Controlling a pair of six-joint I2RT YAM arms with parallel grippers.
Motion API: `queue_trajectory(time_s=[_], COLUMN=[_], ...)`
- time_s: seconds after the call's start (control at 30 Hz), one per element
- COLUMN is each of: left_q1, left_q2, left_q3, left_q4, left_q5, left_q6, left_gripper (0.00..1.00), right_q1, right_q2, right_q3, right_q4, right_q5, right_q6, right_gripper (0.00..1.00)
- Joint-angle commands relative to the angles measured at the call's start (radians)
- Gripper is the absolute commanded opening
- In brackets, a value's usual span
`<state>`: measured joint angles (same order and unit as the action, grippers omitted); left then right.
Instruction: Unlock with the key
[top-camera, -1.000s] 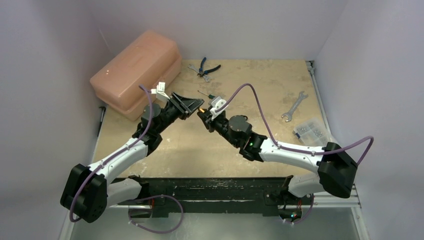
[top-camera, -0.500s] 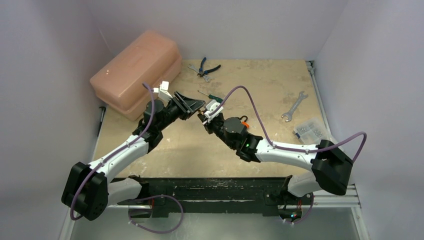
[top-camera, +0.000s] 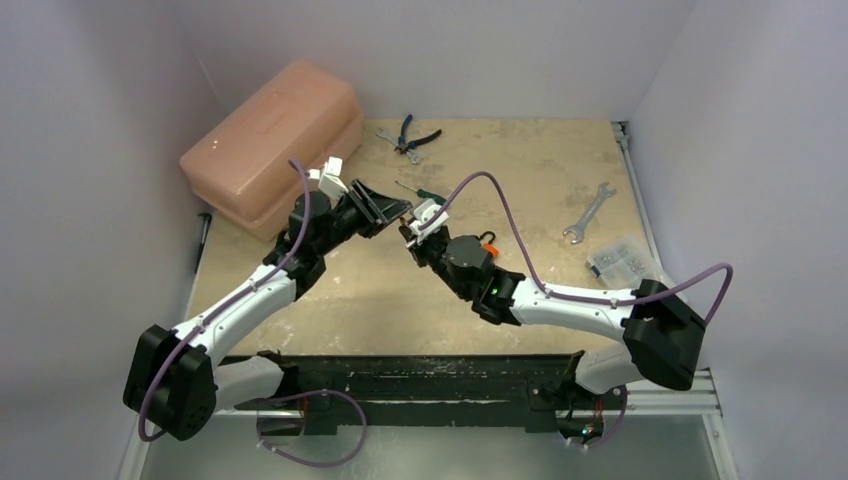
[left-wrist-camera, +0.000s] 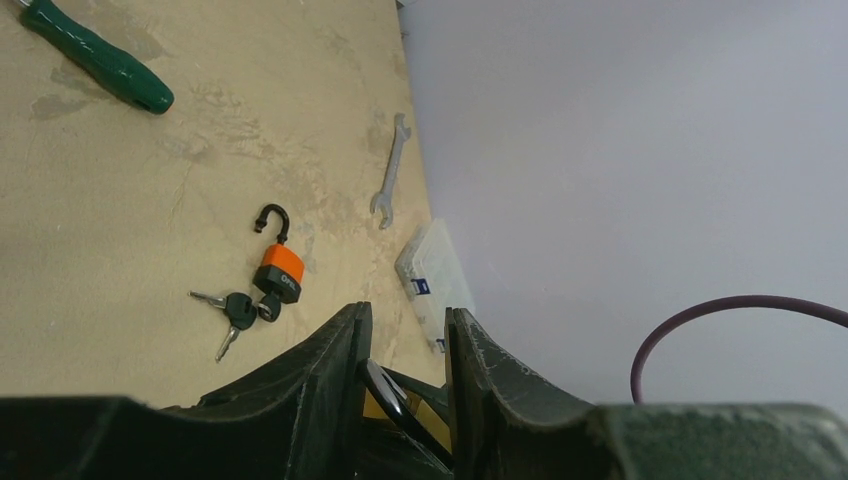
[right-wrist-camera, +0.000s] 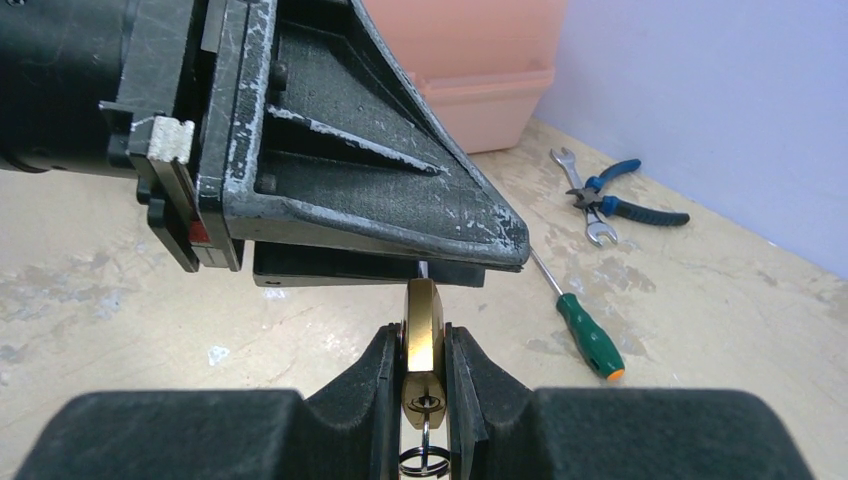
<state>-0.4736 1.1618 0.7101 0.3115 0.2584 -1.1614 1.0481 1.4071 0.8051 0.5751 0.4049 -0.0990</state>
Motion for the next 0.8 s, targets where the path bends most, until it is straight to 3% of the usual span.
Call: queue_trajectory(time_s=[0.0, 0.27, 0.47, 0.77], left_q1=[-0.004, -0.004, -0.004, -0.003], left_q2=[-0.011, -0.018, -0.019, -0.024], left_q3=[0.067, 0.082, 0.091, 0.162], left_q4=[0.008, 0.000, 0.011, -0.098], left_q5=[0.021, 0.018, 0.028, 0.032], left_q6=[0.048, 0.041, 0.011, -0.007], left_gripper=[0.36, 0.42, 0.55, 0.57], right_q1=[-0.003, -0.003, -0.003, -0.003], right_q2=[0.005, 0.006, 0.011, 0.031], right_q3=[-0.016, -0.050, -0.061, -0.065], right_q4=[-0.026, -0.025, -0.014, -0.003], right_q5=[0.060, 0.043, 0.028, 0.026], right_q6=[0.004, 0.051, 0.069, 0.085], right_gripper=[0.00, 0.00, 0.00, 0.00])
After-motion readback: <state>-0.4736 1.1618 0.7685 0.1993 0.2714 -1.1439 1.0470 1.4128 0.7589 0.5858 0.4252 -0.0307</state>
